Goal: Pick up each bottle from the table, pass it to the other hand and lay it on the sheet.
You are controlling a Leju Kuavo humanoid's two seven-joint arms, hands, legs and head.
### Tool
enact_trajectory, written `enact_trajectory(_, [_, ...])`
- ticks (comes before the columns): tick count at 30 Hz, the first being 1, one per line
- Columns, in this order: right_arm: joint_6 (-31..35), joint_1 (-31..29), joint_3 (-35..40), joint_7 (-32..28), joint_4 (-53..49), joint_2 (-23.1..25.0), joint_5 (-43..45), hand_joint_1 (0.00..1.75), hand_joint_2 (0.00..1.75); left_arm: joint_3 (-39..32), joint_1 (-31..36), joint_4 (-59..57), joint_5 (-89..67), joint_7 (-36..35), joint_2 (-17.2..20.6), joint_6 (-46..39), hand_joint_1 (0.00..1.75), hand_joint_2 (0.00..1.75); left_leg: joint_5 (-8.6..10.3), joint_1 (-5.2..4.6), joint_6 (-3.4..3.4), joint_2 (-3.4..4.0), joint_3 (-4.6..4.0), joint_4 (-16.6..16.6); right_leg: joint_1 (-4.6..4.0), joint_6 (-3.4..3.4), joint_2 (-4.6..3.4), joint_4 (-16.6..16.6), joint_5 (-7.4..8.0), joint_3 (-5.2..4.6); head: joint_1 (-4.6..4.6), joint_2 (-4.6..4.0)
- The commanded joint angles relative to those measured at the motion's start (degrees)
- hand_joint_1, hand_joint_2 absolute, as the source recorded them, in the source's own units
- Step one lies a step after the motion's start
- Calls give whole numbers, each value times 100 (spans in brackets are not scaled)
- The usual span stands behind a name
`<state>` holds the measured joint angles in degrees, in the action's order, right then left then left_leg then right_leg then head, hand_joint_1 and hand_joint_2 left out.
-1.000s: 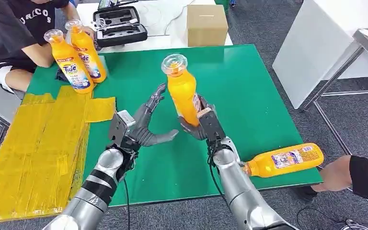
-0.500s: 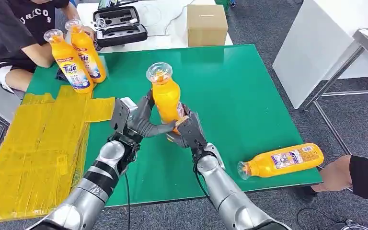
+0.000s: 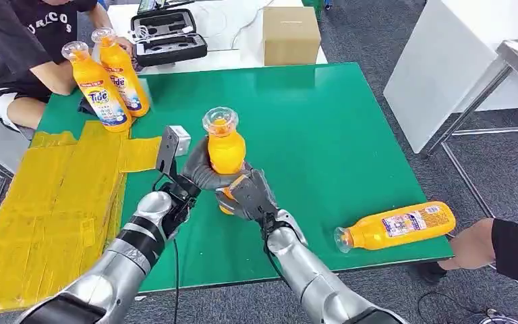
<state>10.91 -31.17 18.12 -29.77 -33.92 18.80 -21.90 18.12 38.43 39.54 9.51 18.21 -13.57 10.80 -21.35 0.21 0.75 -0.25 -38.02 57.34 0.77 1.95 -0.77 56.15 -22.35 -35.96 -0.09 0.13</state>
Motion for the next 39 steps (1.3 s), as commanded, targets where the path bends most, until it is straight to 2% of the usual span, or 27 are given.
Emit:
enact_trajectory(1, [64,-237,482,-45,625,63,-16,175,175,-48,324,-518,257,1,27,-25,175,175,-23,2,-6,8,41,6,-5,-10,1,5,-20,39,0,0])
enact_trajectory(20, [104,-249,345,-138,358,-83,262,175,175,-2,238,-351,454,75,206,-236,175,175,-8,1,-3,3,20,-1,-3,-6,3,-1,-8,20,0,0])
enact_trajectory(21, [79,-242,335,-155,303,-105,286,93,175,-12,238,-336,454,75,240,-260,175,175,-14,2,-5,4,27,3,-4,-7,3,2,-12,26,-2,0])
enact_trajectory(22, [103,-200,321,-229,156,-144,313,0,175,-8,228,-301,413,102,310,-350,175,175,-8,1,-3,3,18,-1,-2,-6,2,-1,-7,17,-2,0])
enact_trajectory(23, [110,-148,280,-275,-17,-199,362,0,175,-26,231,-268,379,113,407,-422,175,175,-15,1,-5,6,33,2,-3,-8,2,2,-13,31,0,0])
enact_trajectory(24, [-92,109,151,-274,-586,-289,621,0,0,9,170,-117,138,216,538,-791,175,175,-10,1,-4,8,22,0,-3,-7,-2,-1,-7,20,-2,0])
enact_trajectory(26, [-345,576,108,-46,-1759,-589,866,0,0,-180,46,146,-92,218,814,-1082,175,175,-20,2,-7,12,47,0,-4,-12,-1,1,-17,42,-2,0])
enact_trajectory(27, [-414,732,95,28,-2177,-683,914,0,0,-251,22,228,-280,233,930,-1278,175,175,-9,2,-5,5,27,-5,-4,-8,3,-5,-8,25,0,0])
enact_trajectory(30, [-579,1061,39,175,-2975,-836,1011,0,0,-489,-34,462,-641,230,1060,-1508,175,175,-18,3,-6,4,37,1,-6,-10,6,1,-17,35,-2,0])
enact_trajectory(32, [-660,1312,-4,152,-3438,-873,1147,0,0,-513,-48,645,-1461,336,1189,-2438,175,175,-15,2,-4,3,24,4,-4,-7,6,3,-14,21,-2,0])
enact_trajectory(33, [-652,1418,4,164,-3647,-904,1137,0,0,-383,-23,687,-2334,289,1282,-3283,175,175,-24,5,-5,8,38,8,-7,-10,3,6,-21,35,0,0])
enact_trajectory(34, [-655,1522,19,169,-3858,-931,1137,0,0,-454,-44,790,-2901,239,1342,-3601,175,175,-12,2,-3,-1,19,2,-4,-6,10,2,-13,18,0,0])
enact_trajectory(35, [-667,1573,41,190,-3952,-952,1129,0,0,-659,-88,909,-3070,209,1324,-3447,175,175,-19,5,-4,0,28,6,-7,-9,11,4,-19,27,0,0])
enact_trajectory(39, [-670,1550,50,192,-3915,-939,1129,0,0,-664,-100,906,-3101,204,1294,-3440,175,175,-21,2,-5,4,35,6,-4,-9,7,6,-21,33,-2,0])
